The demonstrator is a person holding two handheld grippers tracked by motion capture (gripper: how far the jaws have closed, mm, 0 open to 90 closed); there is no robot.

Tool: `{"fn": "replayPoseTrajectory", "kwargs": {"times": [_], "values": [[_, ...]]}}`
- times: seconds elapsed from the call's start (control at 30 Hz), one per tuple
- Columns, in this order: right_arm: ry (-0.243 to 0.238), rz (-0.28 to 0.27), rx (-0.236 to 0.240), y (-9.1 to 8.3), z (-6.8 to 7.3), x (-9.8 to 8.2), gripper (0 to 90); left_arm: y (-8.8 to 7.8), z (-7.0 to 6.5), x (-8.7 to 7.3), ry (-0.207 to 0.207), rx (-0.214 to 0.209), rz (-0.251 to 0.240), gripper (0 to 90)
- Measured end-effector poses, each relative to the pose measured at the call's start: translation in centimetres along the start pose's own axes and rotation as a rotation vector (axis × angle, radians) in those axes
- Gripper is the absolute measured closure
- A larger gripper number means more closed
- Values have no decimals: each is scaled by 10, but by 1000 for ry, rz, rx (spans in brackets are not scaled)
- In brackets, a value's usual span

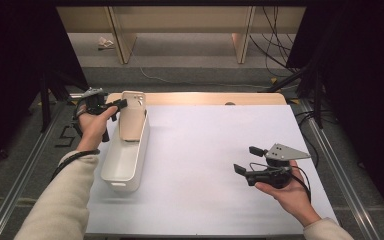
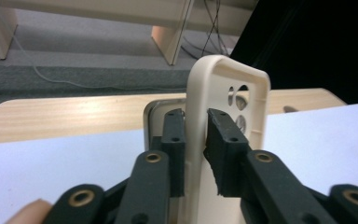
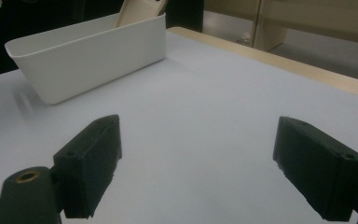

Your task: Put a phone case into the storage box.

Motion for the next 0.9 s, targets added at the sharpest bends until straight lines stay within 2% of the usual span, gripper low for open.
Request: {"fn": "replayPoseTrajectory", "kwargs": {"times": [0.1, 0.3, 0.53, 0.7, 0.8, 0.9], "values": [[0, -2, 3, 0, 0, 0, 163, 2, 1, -2, 7, 16, 6, 690], [-1, 1, 5, 0, 0, 0, 163, -2, 4, 2, 31, 63, -18, 670], [-4, 3, 3, 0, 0, 0, 163, -9, 2, 8, 66, 80, -27, 637], [-4, 2, 1, 0, 0, 0, 163, -16, -4, 9, 112, 85, -20, 591], [-6, 2, 2, 0, 0, 0, 163, -21, -8, 9, 128, 86, -16, 535], [-7, 1, -1, 1, 0, 0, 163, -28, -13, 6, 163, 83, 5, 453]]}}
Point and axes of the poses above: each handheld gripper's, and its own axes: y roughly forward along the jaws, x roughly out of its top, z roughly to its left, the point moved 7 cm from there along y, roughly forward along the jaws, and after that the axes turned 10 degrees about -y, right-handed, at the moved point
